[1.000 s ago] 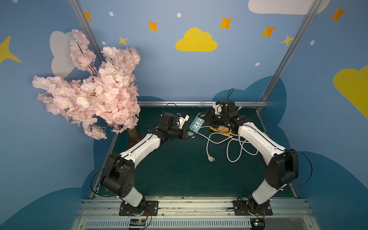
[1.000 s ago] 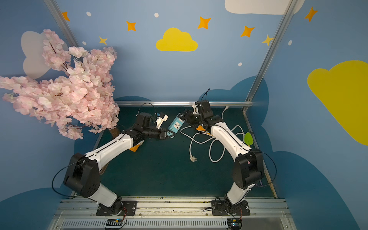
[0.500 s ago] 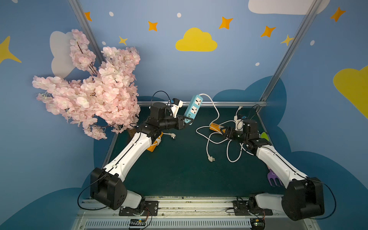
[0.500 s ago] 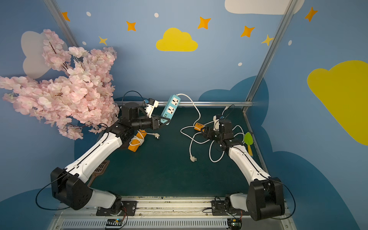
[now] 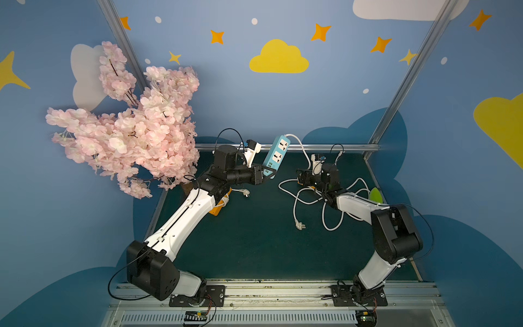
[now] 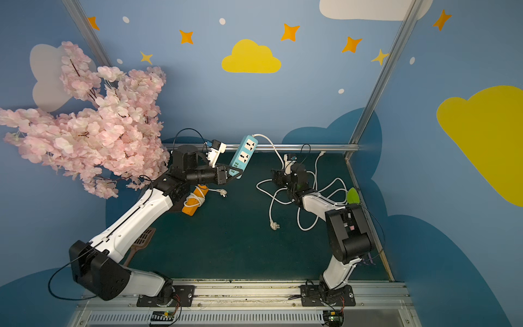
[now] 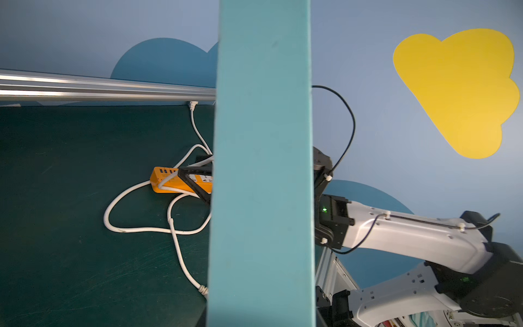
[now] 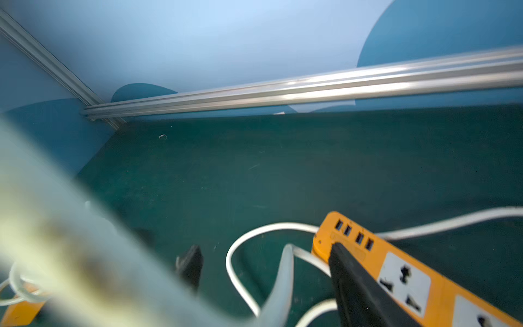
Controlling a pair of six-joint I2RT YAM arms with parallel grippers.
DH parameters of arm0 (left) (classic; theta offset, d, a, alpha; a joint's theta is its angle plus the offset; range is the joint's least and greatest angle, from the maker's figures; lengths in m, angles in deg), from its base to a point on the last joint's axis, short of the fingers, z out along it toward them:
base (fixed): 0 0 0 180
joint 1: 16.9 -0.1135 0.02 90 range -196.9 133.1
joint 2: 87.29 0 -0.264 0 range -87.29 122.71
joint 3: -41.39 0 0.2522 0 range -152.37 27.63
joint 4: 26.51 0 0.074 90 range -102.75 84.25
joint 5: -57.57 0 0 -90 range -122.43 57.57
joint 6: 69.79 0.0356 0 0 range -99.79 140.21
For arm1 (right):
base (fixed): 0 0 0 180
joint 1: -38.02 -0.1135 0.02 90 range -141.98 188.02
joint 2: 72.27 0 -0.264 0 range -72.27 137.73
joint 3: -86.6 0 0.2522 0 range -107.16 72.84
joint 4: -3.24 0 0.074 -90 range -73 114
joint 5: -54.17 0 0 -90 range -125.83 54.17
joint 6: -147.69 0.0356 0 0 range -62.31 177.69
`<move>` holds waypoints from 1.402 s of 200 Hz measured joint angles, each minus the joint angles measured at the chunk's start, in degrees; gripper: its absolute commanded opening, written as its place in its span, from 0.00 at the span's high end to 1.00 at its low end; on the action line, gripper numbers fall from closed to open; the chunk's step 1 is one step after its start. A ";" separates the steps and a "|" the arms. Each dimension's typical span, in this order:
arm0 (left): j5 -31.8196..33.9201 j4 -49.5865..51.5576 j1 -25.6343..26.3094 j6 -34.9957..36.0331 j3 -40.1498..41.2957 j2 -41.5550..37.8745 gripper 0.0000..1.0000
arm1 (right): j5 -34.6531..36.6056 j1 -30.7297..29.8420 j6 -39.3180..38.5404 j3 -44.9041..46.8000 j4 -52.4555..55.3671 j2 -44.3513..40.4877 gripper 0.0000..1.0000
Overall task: Wrap the cord around the power strip
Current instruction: Wrap the power cord around the power strip.
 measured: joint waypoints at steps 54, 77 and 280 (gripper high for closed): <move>-1.27 -1.70 -1.44 -5.73 0.07 -0.42 0.97 | 5.86 -2.40 -10.23 -4.24 -4.74 4.63 0.96; -1.40 -2.25 -2.89 -6.84 0.04 -0.33 0.97 | 8.15 -5.46 -17.25 -4.04 -2.36 3.61 1.00; 13.29 20.04 -0.68 49.99 0.22 13.92 0.97 | 9.84 -22.47 -61.24 -36.00 70.99 -6.95 1.00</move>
